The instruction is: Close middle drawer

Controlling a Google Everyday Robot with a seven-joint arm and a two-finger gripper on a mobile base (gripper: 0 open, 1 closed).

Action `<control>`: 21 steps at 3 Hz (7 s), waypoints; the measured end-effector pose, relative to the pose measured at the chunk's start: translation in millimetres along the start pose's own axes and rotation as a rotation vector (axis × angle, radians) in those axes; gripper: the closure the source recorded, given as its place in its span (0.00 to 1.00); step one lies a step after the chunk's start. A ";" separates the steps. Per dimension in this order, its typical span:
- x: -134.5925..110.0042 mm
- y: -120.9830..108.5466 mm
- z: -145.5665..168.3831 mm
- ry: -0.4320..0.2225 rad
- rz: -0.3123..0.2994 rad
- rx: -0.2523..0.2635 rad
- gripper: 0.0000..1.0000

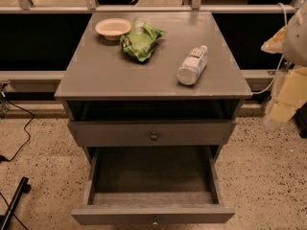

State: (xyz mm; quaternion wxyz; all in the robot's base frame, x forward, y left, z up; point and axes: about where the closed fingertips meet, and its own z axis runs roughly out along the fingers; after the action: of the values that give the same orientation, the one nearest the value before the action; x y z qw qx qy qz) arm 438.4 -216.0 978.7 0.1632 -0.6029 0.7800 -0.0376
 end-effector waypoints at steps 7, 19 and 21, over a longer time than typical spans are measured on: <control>-48.6 122.7 198.2 -0.240 -0.328 -0.039 0.00; 21.3 267.7 522.1 -0.588 -0.213 -0.190 1.00; 15.5 238.2 556.1 -0.573 -0.083 -0.119 1.00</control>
Offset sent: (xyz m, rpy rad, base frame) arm 0.0079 0.0267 -0.0243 0.0241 0.0239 0.1256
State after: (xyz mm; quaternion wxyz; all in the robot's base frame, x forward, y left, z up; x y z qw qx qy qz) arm 380.5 -89.6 389.8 0.3393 -0.6290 0.6776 0.1735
